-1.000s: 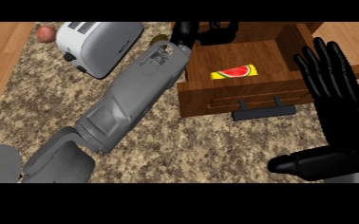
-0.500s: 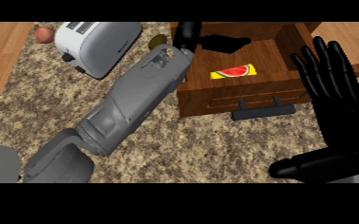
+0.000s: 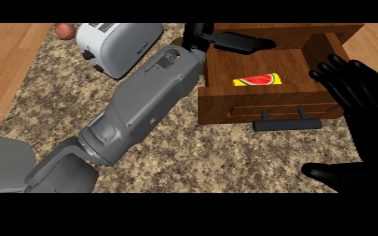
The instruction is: Pick up the cup, place it into the drawer and close the drawer
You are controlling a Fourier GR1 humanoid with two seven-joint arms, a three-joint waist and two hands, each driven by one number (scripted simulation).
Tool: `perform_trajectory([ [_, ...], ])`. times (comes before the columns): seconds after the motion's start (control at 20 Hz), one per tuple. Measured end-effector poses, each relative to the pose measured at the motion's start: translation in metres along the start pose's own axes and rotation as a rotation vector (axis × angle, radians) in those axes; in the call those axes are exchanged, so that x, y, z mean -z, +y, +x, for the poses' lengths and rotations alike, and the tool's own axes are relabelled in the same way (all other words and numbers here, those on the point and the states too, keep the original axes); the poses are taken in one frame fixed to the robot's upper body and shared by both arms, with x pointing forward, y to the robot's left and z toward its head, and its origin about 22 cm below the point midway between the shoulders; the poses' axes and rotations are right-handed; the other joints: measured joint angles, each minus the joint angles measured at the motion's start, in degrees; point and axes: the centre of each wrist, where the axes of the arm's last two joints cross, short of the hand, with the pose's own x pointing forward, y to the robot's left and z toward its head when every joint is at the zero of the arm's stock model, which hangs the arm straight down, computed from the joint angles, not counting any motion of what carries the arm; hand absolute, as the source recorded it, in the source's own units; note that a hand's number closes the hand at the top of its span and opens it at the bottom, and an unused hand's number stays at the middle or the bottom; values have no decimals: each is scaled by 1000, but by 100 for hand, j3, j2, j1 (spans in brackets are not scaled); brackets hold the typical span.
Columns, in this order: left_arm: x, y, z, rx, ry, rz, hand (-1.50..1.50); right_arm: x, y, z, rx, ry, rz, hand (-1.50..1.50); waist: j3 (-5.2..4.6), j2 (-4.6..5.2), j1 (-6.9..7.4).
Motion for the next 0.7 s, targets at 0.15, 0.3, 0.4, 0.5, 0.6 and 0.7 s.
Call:
perform_trajectory([
  [0.15,1,14,3,-36,-3,30,-150,-6,-5,3,-36,15,38,150,-2,-31,120],
  [0.3,-3,28,6,-71,-8,60,-150,-10,-11,7,-118,32,90,150,-4,-65,238],
  [0.4,-8,39,6,-87,-6,88,-150,-15,-13,8,-179,52,118,150,-5,-89,309],
  [0.5,-15,59,7,-98,2,116,-150,-16,-13,8,-221,71,137,150,-5,-101,367],
  [0.6,-25,77,7,-100,9,144,-150,-18,-11,13,-263,88,157,150,-6,-111,395],
  [0.7,-39,94,7,-107,17,165,-150,-20,-10,11,-306,113,174,150,-7,-114,431],
])
